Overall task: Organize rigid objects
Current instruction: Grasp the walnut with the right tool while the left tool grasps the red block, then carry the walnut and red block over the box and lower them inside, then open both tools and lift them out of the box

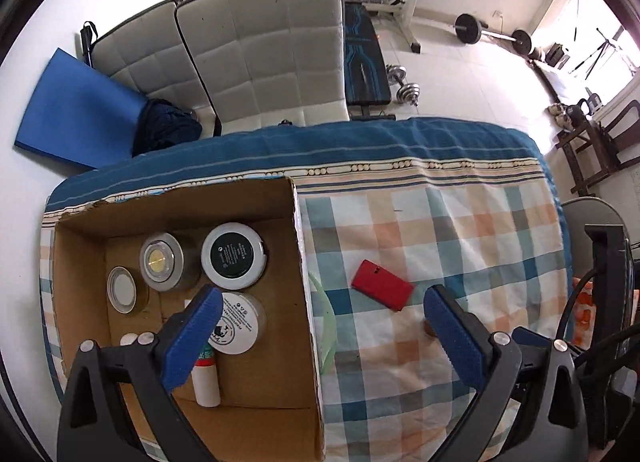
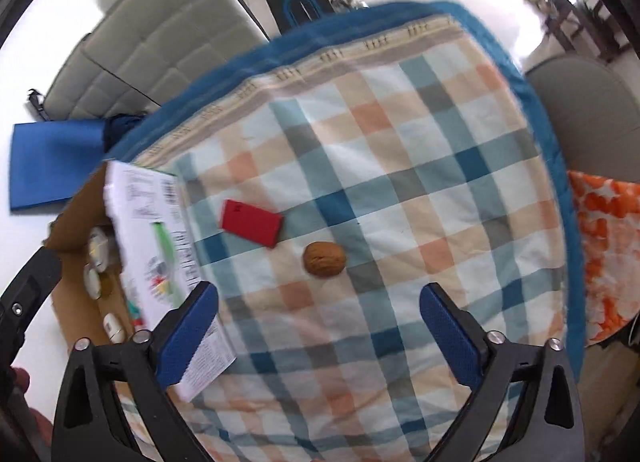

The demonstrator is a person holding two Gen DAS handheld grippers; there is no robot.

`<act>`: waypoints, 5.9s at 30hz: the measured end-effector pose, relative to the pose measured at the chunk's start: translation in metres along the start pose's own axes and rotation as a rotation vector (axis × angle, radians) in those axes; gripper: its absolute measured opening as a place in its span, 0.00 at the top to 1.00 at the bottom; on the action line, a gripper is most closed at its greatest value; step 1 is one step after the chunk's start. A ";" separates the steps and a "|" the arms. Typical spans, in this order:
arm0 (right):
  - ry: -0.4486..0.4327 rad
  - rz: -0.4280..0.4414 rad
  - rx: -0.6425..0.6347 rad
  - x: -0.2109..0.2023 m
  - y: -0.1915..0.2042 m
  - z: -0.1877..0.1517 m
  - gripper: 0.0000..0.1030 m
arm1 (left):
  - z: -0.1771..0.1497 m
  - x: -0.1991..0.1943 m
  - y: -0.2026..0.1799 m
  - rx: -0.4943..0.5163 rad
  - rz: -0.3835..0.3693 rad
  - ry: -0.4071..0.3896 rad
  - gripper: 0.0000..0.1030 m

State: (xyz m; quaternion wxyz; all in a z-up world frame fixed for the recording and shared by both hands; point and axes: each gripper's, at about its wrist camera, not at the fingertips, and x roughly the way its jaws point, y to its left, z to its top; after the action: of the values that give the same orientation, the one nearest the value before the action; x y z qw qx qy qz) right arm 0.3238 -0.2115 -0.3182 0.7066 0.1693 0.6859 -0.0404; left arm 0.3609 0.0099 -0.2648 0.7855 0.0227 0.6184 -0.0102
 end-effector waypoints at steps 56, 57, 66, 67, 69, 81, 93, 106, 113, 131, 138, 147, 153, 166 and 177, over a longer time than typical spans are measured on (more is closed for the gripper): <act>0.160 -0.067 -0.126 0.079 -0.120 0.068 0.59 | -0.019 0.143 -0.100 -0.214 -0.104 0.212 0.68; 0.165 -0.065 -0.126 0.083 -0.120 0.067 0.59 | -0.018 0.144 -0.099 -0.224 -0.110 0.216 0.67; 0.188 -0.076 -0.103 0.110 -0.107 0.072 0.59 | -0.004 0.147 -0.109 -0.189 -0.069 0.217 0.68; 0.187 -0.079 -0.104 0.112 -0.106 0.073 0.59 | -0.004 0.145 -0.120 -0.187 -0.066 0.212 0.70; 0.183 -0.090 -0.110 0.116 -0.098 0.072 0.59 | -0.011 0.142 -0.115 -0.191 -0.085 0.206 0.70; 0.166 -0.045 -0.180 0.089 -0.079 0.059 0.59 | -0.055 0.077 -0.112 -0.141 -0.149 0.119 0.70; 0.013 0.041 -0.258 -0.016 -0.022 0.000 0.59 | -0.070 -0.056 -0.023 -0.077 -0.157 -0.115 0.70; -0.135 0.010 -0.377 -0.080 0.121 -0.110 0.59 | -0.105 -0.091 0.099 -0.088 -0.102 -0.172 0.70; -0.147 -0.007 -0.403 -0.070 0.182 -0.142 0.59 | -0.117 -0.092 0.152 -0.118 -0.103 -0.170 0.70; 0.029 -0.037 -0.383 0.050 0.243 -0.146 0.59 | -0.121 0.046 0.216 -0.119 -0.166 0.119 0.70; 0.097 -0.101 -0.363 0.106 0.249 -0.140 0.59 | -0.126 0.092 0.220 -0.123 -0.172 0.215 0.70; 0.179 -0.153 -0.348 0.144 0.246 -0.134 0.59 | -0.132 0.115 0.222 -0.120 -0.163 0.279 0.69; 0.233 -0.171 -0.338 0.155 0.245 -0.128 0.59 | -0.130 0.120 0.229 -0.135 -0.162 0.300 0.69; 0.216 -0.162 -0.348 0.135 0.257 -0.108 0.29 | -0.101 0.075 0.235 -0.173 -0.098 0.208 0.18; 0.033 -0.174 -0.396 0.069 0.268 -0.105 0.00 | -0.100 0.013 0.245 -0.194 -0.044 0.089 0.00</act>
State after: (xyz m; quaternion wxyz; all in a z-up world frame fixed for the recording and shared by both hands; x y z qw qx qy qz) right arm 0.3050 0.0832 -0.3366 0.7086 -0.0322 0.7039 0.0369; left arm 0.2776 0.2592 -0.2952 0.7553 -0.0666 0.6511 0.0334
